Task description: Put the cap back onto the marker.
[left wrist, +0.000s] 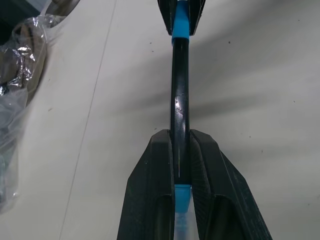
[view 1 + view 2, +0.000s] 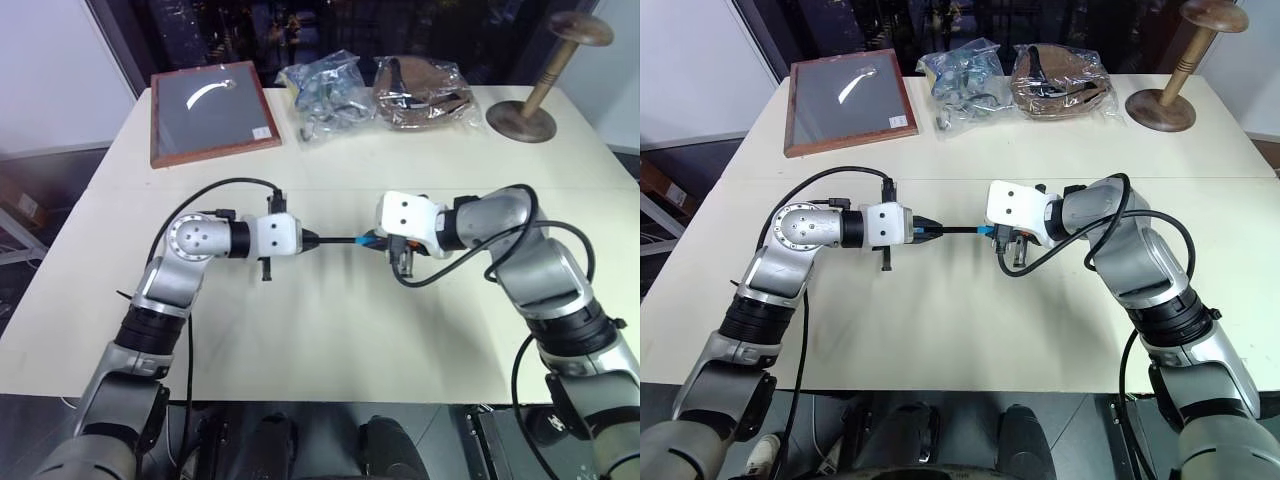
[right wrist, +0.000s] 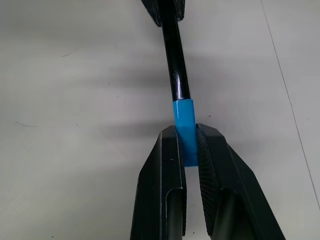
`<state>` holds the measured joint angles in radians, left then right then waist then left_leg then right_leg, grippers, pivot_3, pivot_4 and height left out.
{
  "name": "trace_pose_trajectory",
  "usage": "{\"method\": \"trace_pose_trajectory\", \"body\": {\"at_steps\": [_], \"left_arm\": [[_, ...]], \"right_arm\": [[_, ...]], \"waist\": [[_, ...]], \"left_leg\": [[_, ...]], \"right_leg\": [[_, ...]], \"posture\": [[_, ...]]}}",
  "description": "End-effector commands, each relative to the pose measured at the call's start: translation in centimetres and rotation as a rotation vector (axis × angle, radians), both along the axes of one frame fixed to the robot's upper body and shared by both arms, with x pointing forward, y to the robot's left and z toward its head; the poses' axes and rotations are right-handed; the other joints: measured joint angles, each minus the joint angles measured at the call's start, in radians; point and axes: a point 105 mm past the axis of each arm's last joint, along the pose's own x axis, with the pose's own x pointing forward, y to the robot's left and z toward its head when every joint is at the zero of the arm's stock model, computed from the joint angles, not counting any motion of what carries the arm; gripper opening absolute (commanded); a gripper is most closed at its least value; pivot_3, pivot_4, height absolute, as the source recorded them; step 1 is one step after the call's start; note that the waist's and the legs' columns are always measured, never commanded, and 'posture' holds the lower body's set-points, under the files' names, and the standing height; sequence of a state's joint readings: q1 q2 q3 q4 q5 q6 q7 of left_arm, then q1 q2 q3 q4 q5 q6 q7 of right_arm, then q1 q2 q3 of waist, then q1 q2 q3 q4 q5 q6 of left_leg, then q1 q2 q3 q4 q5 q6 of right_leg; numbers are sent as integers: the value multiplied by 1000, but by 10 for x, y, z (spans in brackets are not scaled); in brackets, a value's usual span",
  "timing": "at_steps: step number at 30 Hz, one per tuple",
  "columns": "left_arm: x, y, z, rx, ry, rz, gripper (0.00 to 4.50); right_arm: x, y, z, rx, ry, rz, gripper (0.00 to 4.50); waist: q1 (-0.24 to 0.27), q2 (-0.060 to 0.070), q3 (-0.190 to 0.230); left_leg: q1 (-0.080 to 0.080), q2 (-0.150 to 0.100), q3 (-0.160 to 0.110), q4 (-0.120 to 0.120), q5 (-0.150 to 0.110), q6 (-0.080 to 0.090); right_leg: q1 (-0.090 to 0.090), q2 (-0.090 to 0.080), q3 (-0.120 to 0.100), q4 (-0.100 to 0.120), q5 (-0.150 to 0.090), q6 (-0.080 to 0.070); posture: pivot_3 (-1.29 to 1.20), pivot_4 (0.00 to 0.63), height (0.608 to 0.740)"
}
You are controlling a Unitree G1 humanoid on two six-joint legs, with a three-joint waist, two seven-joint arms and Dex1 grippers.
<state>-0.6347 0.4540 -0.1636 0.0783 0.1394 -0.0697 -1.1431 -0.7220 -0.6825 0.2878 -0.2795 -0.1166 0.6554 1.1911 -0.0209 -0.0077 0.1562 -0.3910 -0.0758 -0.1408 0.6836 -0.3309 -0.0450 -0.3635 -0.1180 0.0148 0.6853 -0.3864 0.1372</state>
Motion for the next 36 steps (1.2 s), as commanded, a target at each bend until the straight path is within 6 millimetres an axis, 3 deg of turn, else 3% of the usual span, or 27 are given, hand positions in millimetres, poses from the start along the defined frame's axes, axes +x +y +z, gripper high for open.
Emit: {"method": "trace_pose_trajectory", "body": {"at_steps": [1, 7, 10, 14, 16, 26, 31, 36], "left_arm": [[-18, -41, 30, -129, -115, -155, 0], [-15, -34, 26, -127, -101, -126, 0], [-15, -30, 22, -124, -90, -111, 0], [-18, -24, 15, -118, -68, -89, 0], [-21, -17, 9, -114, -50, -69, 0], [-31, 15, -9, -114, 23, 86, 0], [-24, 39, -9, -258, 119, 341, 0], [-27, 69, -12, -386, 202, 629, 0]], "right_arm": [[-41, 58, 14, 90, -23, 331, 32], [-40, 53, 12, 75, -25, 324, 32], [-39, 51, 11, 71, -24, 317, 1292], [-38, 46, 9, 57, -26, 311, 3526], [-37, 42, 10, 50, -27, 299, 4183], [-32, 18, 20, 79, -59, 184, 4183], [-26, 3, 24, 154, -87, 37, 4183], [-30, -12, 16, 239, -52, -123, 4183]], "waist": [[0, 0, 0], [0, 0, 0], [0, 0, 0], [0, 0, 0], [-1, 0, 0], [1, 0, 0], [1, 0, 0], [3, 0, 0]], "left_leg": [[0, 0, 0, 0, 0, 0], [0, 0, 0, 0, 0, 0], [0, 0, 0, 0, 0, 0], [-1, 0, 0, 0, 0, 0], [-1, 0, 0, 1, 0, 0], [-1, 0, -1, 0, 0, 0], [-1, 0, -1, 0, 0, 0], [-1, 0, 0, 0, 0, 0]], "right_leg": [[0, 0, 0, 0, 0, 0], [0, 0, 0, 0, 0, 0], [0, 0, 0, 0, 0, 0], [0, 0, 0, 1, 0, 0], [-1, 0, 0, 1, 0, 0], [-1, 0, 0, 0, 0, 0], [-1, 0, 0, 0, 0, 0], [-1, 0, 0, 1, 0, 0]], "posture": [[0, 150, 740], [0, 150, 740], [0, 150, 740], [0, 150, 740], [0, 150, 740], [0, 150, 740], [0, 150, 740], [0, 150, 740]]}}
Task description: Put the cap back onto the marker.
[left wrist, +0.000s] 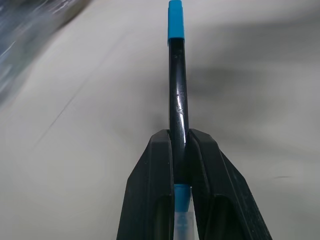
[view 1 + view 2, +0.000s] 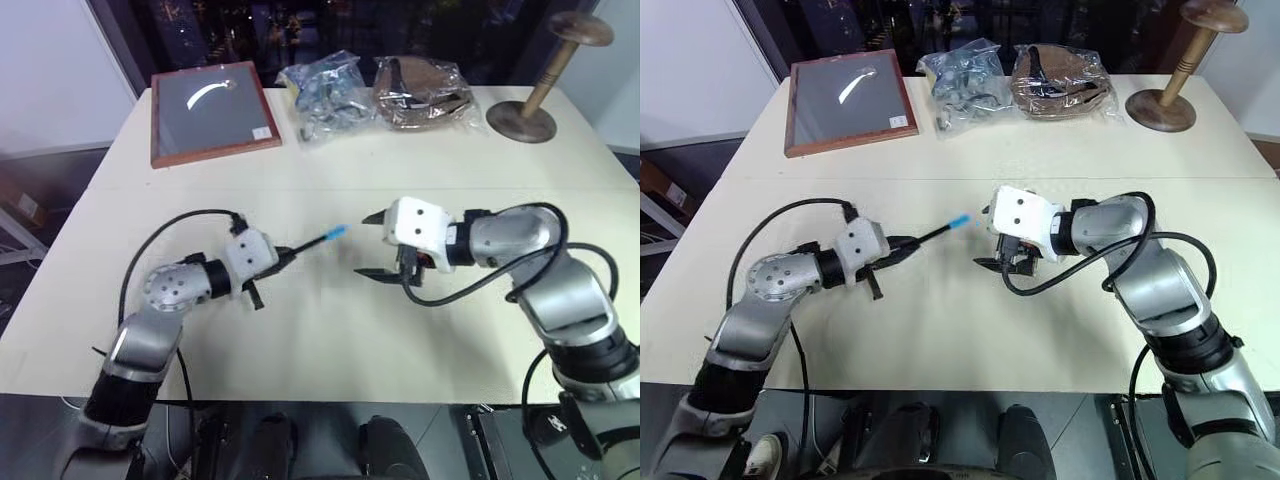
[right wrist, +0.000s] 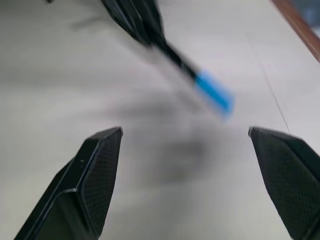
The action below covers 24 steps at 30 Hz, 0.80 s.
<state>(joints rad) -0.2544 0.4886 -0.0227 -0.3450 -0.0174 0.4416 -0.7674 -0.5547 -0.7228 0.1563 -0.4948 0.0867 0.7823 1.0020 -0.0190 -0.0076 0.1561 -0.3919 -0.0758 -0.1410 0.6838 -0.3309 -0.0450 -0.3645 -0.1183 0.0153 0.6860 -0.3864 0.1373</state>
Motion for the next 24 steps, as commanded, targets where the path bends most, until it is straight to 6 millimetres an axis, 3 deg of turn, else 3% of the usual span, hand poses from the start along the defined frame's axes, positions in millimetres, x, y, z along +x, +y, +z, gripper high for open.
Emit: {"method": "trace_pose_trajectory", "body": {"at_steps": [1, 6, 12, 20, 24], "left_arm": [[-7, 18, 11, -88, 17, 182, 0], [-27, 39, 1, -192, 153, 421, 0], [-39, 58, -18, -276, 307, 699, 0], [-49, 61, -47, -225, 420, 773, 0], [-55, 55, -51, -234, 448, 760, 1812]], "right_arm": [[-10, -6, 6, 53, -21, -67, 4183], [-26, -16, -15, 64, 57, -148, 4183], [-34, -15, -24, 79, 104, -170, 4183], [-32, -12, -26, 69, 107, -158, 4183], [-30, -13, -25, 70, 104, -158, 4366]], "waist": [[1, 0, 0], [5, 0, 0], [6, 0, 0], [9, 0, 0], [8, 0, 0]], "left_leg": [[0, 0, 0, 0, 0, 0], [0, 0, 0, 0, 0, 0], [2, 0, 1, 1, 0, 0], [2, 0, 1, 0, 0, 0], [2, 0, 2, 0, 0, 0]], "right_leg": [[0, 0, 0, 0, 0, 0], [1, 0, 1, -1, 0, 0], [3, 0, 1, -1, 0, 0], [3, 0, 1, -2, 0, 0], [3, 0, 2, -3, 0, 0]], "posture": [[0, 150, 740], [0, 150, 740], [0, 150, 740], [0, 150, 740], [0, 150, 740]]}}
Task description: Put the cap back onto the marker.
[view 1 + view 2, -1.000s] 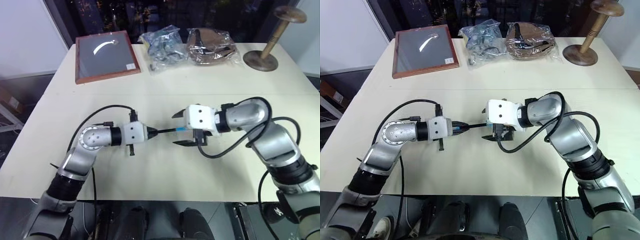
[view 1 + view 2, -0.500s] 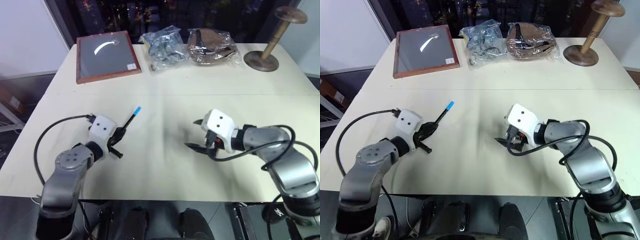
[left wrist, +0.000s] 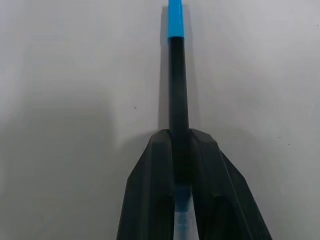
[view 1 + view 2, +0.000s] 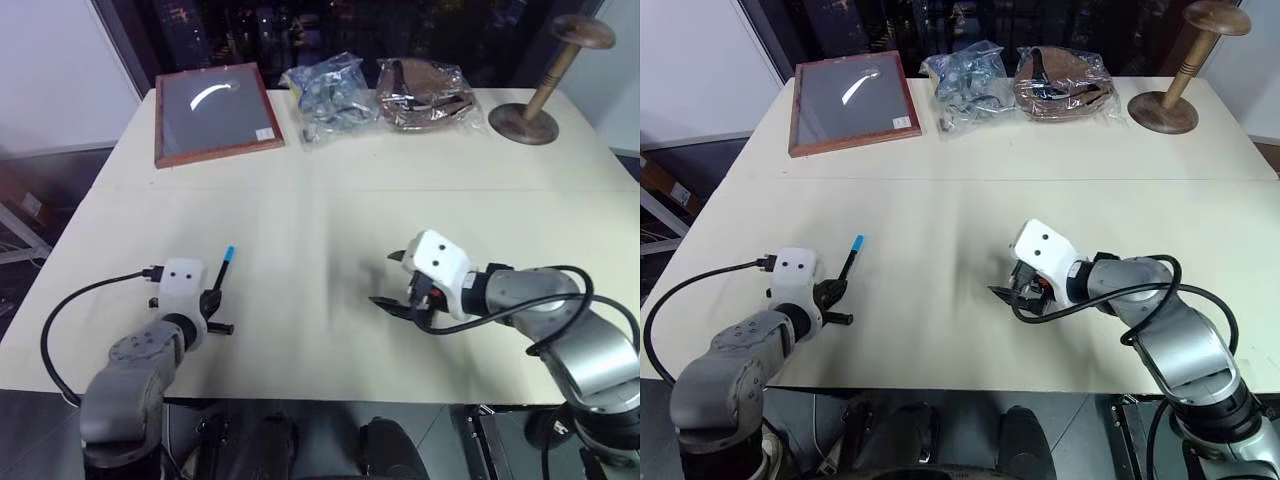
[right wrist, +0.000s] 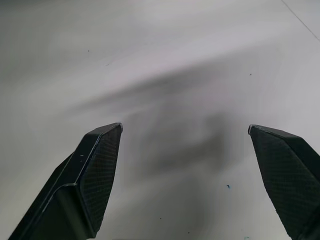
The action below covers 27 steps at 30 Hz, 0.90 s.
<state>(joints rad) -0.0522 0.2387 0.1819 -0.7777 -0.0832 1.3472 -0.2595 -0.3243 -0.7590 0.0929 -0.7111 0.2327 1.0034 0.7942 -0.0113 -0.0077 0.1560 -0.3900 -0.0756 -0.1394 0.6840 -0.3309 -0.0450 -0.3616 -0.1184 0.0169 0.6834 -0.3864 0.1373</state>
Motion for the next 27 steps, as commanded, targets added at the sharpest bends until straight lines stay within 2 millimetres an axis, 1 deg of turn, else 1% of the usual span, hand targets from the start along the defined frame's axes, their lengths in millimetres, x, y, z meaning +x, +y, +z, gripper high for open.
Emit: {"method": "trace_pose_trajectory", "body": {"at_steps": [1, 4, 5, 6, 8, 9, 11, 12, 13, 16, 20, 23, 27], "left_arm": [[-5, -6, -2, -9, 9, -21, 2300], [-6, -7, 2, -23, -14, -26, 3862], [-5, -9, 6, -33, -38, -32, 4346], [-4, -10, 9, -39, -54, -36, 4437], [-2, -12, 20, -51, -116, -35, 4437], [-4, -14, 30, -39, -162, -48, 4437], [-7, -16, 41, -22, -210, -67, 4437], [-11, -14, 49, -11, -244, -58, 4437], [-15, -12, 53, -11, -256, -48, 4437], [-21, -6, 58, 0, -285, -46, 4437], [-30, 1, 58, 2, -305, -34, 4437], [-44, 11, 59, 6, -306, -25, 4437], [-57, 11, 63, -10, -285, -33, 4437]], "right_arm": [[0, 3, 9, 4, -41, 20, 4366], [-1, 3, 9, 5, -39, 22, 4366], [-1, 3, 9, 5, -37, 26, 4366], [-1, 3, 9, 5, -37, 28, 4366], [-2, 3, 9, 5, -34, 39, 4366], [-3, 2, 10, 7, -31, 46, 4366], [-3, 0, 12, 10, -27, 53, 4366], [-3, -2, 13, 11, -19, 62, 4366], [-4, -3, 14, 14, -8, 73, 4366], [-11, -7, 15, 18, 33, 129, 4366], [-13, -11, 19, 32, 60, 170, 4366], [-7, -13, 24, 49, 61, 173, 4366], [-1, -16, 23, 35, 54, 185, 4366]], "waist": [[1, 0, 0], [2, 0, 0], [3, 0, 0], [3, 0, 0], [3, 0, 0], [2, 0, 0], [0, 0, 0], [0, 0, 0], [0, 0, 0], [0, 0, 0], [0, 0, 0], [0, -1, 0], [5, 0, 0]], "left_leg": [[0, 0, 0, 0, 0, 0], [0, 0, 0, 0, 0, 0], [0, 0, 0, 0, 0, 0], [0, 0, 0, 0, 0, 0], [0, 0, 0, 0, 0, 0], [0, 0, 0, 0, 0, 0], [0, 0, 0, 0, 0, 0], [0, 0, 0, 0, 0, 0], [0, 0, 0, 0, 0, 0], [0, 0, 1, -1, 0, 0], [0, 1, 1, -1, 0, 0], [0, 1, 0, -1, 0, 0], [1, 1, 0, -1, 0, 0]], "right_leg": [[0, 0, 0, 0, 0, 0], [0, 0, 0, 0, 0, 0], [1, 0, 0, -1, 0, 0], [1, 0, 0, -1, 0, 0], [1, 0, 0, -1, 0, 0], [1, 0, 0, -1, 0, 0], [0, 0, 0, -1, 0, 0], [1, 0, 0, -1, 0, 0], [1, 0, 0, -1, 0, 0], [1, 0, 0, -2, 0, 0], [1, 0, 0, -2, 0, 0], [1, 0, 1, -3, 0, 0], [1, 0, 3, -3, 0, 0]], "posture": [[0, 150, 740], [0, 150, 740], [0, 150, 740], [0, 150, 740], [0, 150, 740], [0, 150, 740], [0, 150, 740], [0, 150, 740], [0, 150, 740], [0, 150, 740], [0, 150, 740], [0, 150, 740], [0, 150, 740]]}}
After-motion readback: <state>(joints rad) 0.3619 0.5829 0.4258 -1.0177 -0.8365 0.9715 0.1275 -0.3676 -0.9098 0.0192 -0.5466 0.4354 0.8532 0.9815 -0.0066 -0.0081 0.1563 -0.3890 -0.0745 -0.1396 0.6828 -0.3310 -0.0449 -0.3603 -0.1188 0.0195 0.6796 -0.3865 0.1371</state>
